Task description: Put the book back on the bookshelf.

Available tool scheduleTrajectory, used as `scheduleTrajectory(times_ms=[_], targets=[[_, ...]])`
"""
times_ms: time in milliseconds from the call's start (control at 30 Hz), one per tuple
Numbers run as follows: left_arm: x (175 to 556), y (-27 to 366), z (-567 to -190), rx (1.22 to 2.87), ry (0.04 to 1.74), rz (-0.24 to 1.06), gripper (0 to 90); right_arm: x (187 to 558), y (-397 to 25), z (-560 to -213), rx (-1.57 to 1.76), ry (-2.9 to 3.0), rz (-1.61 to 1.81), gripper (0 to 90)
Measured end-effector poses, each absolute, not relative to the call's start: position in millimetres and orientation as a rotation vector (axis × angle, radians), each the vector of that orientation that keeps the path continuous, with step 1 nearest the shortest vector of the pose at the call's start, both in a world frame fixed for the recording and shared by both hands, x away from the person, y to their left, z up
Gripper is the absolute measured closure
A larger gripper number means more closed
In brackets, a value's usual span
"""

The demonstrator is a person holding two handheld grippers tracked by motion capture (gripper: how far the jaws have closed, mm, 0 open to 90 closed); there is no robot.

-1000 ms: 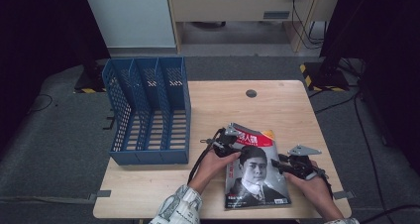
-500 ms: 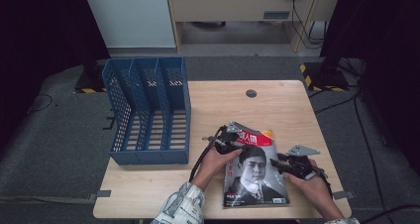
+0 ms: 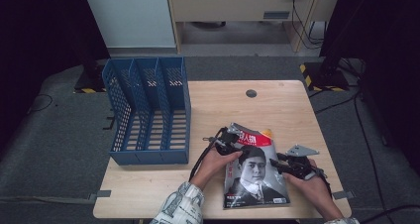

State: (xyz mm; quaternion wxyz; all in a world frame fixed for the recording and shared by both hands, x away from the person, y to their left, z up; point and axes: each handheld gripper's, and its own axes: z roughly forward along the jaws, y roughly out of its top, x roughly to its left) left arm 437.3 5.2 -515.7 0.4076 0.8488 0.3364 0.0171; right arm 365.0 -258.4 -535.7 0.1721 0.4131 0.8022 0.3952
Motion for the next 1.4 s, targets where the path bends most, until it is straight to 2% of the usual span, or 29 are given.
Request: scheduleTrajectory(times_ms=[67,167,367,567,1067,1333,1400], targets=[[437.2,5.4,-515.5,2.134,0.857,0.045,52.8,365.0,-258.4,-535.7,1.172,2.276,1.122,57.7],[435.8,7.8,-515.3,2.102,0.879,0.046,61.9,365.0,-258.4,-535.7,1.17,2.274,1.121,57.6],[431.3,7.4,-509.5,2.085,0.872,0.065,72.1,364.6,-257.6,-535.0,1.173,2.278,1.113,56.0],[426.7,5.4,-503.1,2.07,0.868,0.097,79.1,364.7,-256.6,-535.1,1.174,2.277,1.113,52.4],[421.8,-4.0,-482.6,2.082,0.807,0.142,82.8,364.9,-256.0,-532.6,1.161,2.266,1.101,52.2],[422.6,-2.6,-474.8,2.061,0.792,0.143,83.8,364.2,-257.4,-527.4,1.169,2.245,1.137,45.6],[423.5,-0.9,-467.2,2.054,0.779,0.15,84.0,363.7,-260.3,-523.8,1.173,2.233,1.148,39.8]])
